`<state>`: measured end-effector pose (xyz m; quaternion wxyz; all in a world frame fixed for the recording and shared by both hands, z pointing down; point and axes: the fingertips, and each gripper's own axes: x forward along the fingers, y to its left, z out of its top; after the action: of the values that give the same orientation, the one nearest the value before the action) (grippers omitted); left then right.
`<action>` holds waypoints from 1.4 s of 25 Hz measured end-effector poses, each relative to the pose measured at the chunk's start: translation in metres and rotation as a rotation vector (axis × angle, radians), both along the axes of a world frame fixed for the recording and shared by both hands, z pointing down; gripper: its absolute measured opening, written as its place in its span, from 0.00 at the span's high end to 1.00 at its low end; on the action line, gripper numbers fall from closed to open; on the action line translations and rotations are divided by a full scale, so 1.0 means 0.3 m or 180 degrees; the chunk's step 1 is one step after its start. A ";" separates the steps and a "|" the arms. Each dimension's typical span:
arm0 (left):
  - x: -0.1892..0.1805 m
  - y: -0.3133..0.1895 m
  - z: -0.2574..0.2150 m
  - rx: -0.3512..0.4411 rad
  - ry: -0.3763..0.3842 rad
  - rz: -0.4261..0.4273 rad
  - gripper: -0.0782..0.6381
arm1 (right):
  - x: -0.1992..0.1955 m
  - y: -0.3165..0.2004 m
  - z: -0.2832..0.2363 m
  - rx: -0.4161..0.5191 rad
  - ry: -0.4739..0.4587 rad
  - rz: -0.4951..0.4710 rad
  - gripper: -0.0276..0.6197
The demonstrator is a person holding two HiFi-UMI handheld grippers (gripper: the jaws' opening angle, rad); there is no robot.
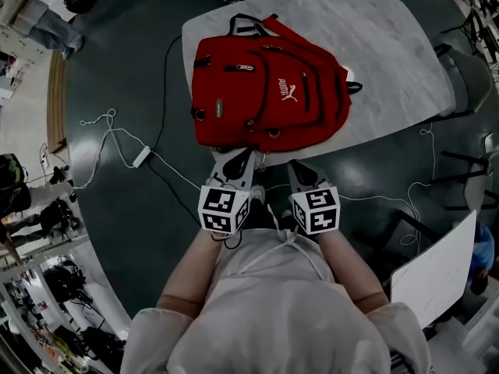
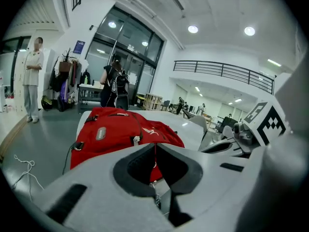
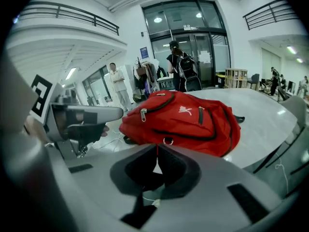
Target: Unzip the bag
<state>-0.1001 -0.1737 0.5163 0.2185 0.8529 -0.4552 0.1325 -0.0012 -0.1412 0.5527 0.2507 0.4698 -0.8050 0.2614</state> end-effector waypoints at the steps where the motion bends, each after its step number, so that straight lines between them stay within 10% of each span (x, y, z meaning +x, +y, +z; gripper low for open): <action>1: -0.007 -0.012 0.024 -0.0042 0.0034 0.0038 0.86 | -0.015 -0.003 0.019 -0.0062 0.0020 0.0025 0.91; 24: -0.056 -0.152 0.458 -0.0523 -0.0366 0.0526 0.86 | -0.226 -0.051 0.398 -0.1227 0.0288 0.0281 0.77; 35: -0.057 -0.147 0.495 -0.0842 -0.0459 0.0603 0.86 | -0.226 -0.061 0.393 -0.0950 0.0622 -0.0244 0.89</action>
<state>-0.1173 -0.2177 0.6649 0.2821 0.8441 -0.3659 0.2720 -0.0692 -0.1596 0.6706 0.4045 0.4195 -0.7464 0.3214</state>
